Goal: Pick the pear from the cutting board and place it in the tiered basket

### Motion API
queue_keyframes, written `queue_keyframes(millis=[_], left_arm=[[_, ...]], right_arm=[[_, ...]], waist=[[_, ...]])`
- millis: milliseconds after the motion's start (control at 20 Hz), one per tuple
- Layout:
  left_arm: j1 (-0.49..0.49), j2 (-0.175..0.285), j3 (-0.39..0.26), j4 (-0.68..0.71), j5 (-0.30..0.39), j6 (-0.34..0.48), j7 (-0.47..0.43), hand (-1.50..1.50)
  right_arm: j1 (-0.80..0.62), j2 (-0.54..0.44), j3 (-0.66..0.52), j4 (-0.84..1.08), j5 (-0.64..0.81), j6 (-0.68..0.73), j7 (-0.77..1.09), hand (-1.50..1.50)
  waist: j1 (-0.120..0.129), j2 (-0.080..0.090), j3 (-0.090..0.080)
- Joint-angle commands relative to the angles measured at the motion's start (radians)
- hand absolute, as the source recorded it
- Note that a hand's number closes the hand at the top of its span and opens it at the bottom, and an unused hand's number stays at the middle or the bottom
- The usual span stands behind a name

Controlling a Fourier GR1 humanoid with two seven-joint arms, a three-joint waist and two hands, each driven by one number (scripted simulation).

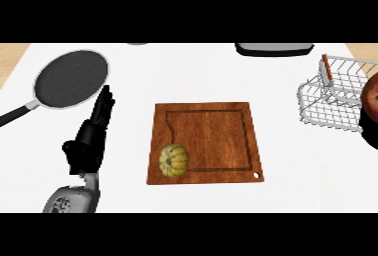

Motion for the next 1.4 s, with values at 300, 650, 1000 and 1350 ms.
queue_keyframes(millis=[300, 650, 1000, 1350], left_arm=[[-0.04, -0.024, -0.015, 0.021, -0.011, -0.003, 0.005, 0.0], [-0.058, -0.005, 0.031, 0.048, 0.004, -0.013, -0.001, 0.0], [-0.043, -0.048, -0.032, 0.028, -0.059, 0.02, -0.004, 0.0], [-0.028, -0.035, 0.005, 0.066, -0.006, -0.023, -0.054, 0.0]], right_arm=[[-0.233, -0.033, -0.264, 0.211, -0.1, 0.005, 0.001, 1.5], [-0.192, -0.181, -0.225, 0.302, -0.085, -0.074, -0.036, 1.5], [-0.135, -0.235, -0.147, 0.516, -0.049, -0.325, -0.124, 1.5], [-0.108, -0.239, -0.31, 0.685, -0.105, -0.473, -0.139, 1.5]], waist=[[0.019, 0.011, 0.002], [0.017, 0.011, 0.002], [0.024, 0.012, 0.002], [0.026, 0.016, 0.002]])
